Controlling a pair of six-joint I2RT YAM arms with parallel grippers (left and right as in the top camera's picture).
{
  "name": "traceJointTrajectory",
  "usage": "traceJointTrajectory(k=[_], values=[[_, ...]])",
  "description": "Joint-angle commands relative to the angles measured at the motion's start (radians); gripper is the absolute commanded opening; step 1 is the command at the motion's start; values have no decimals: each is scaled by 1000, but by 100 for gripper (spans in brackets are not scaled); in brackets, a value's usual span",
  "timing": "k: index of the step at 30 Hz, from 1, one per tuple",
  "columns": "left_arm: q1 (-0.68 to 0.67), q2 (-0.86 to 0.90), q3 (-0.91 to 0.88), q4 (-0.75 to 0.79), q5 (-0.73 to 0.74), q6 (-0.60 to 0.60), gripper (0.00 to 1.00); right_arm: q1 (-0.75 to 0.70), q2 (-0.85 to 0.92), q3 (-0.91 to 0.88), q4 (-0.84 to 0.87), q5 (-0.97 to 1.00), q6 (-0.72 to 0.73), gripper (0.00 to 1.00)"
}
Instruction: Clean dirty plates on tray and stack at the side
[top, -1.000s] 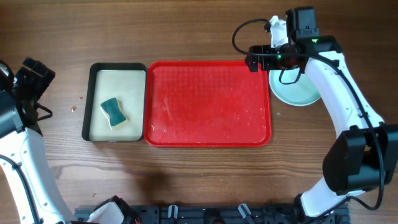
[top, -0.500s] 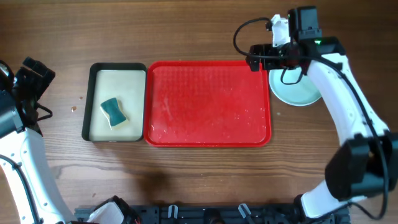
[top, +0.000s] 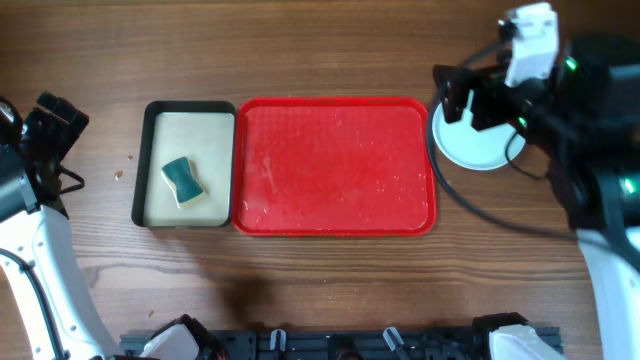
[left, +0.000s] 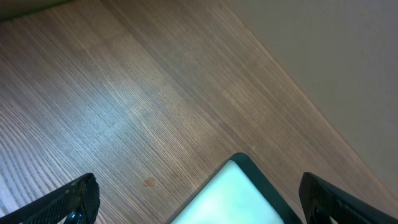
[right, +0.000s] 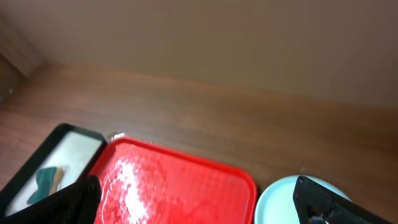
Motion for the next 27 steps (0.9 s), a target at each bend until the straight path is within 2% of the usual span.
traceJointTrajectory(k=[1,7,14,20,27], values=[[5,3,2,2,5,2,100,-3,-126,-8,2,31,-64,100],[5,3,2,2,5,2,100,-3,-378,-137,62,39,-64,100],[5,3,2,2,5,2,100,-3,-727,-511,295,39,-64,100],[5,3,2,2,5,2,100,-3,-983,-880,592,39,-43,100],[5,3,2,2,5,2,100,-3,-1149,-1199,1027,39,27,100]])
